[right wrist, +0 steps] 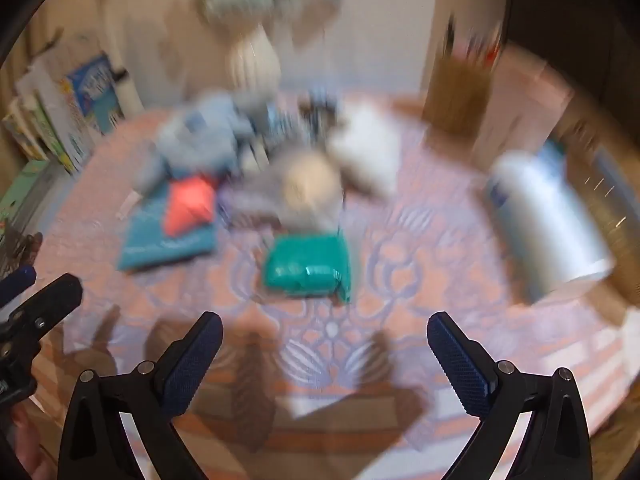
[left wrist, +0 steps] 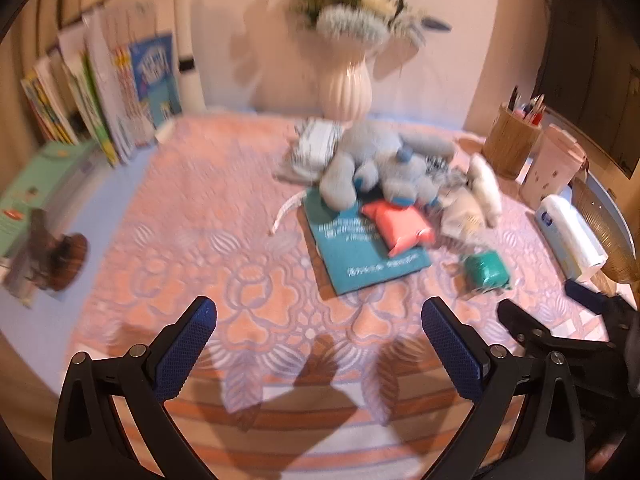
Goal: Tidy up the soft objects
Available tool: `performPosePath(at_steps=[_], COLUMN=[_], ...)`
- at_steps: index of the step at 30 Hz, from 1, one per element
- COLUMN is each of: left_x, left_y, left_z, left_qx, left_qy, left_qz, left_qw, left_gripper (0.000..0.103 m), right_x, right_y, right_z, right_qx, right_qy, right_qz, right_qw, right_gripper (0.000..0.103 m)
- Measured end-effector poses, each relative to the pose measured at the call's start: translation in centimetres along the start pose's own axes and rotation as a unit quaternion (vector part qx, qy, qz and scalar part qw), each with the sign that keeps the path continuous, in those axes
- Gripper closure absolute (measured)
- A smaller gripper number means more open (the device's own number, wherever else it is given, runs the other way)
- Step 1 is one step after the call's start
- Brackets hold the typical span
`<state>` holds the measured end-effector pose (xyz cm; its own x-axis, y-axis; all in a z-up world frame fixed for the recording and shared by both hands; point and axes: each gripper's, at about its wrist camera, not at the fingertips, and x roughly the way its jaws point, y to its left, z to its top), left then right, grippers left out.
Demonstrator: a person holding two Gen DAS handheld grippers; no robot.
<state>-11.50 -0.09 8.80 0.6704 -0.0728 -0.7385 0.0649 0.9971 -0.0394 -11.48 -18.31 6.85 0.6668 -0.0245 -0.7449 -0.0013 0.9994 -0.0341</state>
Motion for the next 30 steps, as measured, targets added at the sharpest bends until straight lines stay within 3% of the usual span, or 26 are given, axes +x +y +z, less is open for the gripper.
performPosePath(at_steps=[4,15,30], left_x=[-2.4,-4.5,-4.0], left_y=[-1.0,-2.1,-2.4], left_z=[-0.1,-1.7,-1.7], left_qx=[0.021,0.025,0.015], left_qy=[-0.030,-0.057,-0.049], left_qz=[0.031,0.047,0.051], left_qw=[0.9989,0.9970,0.9974], left_gripper=[0.001,0.001,0.001], right_x=[-3.6,-5.8,-5.6], right_y=[-0.6,-1.9,-1.7], right_z=[-0.2,-0.9,-0.9], right_qx=[0.011,0.037,0.034], right_qy=[-0.057,-0.073,-0.069], right_qz=[-0.008,0.007,0.005], right_qw=[0.998,0.997,0.997], right_gripper=[0.000,0.000,0.000])
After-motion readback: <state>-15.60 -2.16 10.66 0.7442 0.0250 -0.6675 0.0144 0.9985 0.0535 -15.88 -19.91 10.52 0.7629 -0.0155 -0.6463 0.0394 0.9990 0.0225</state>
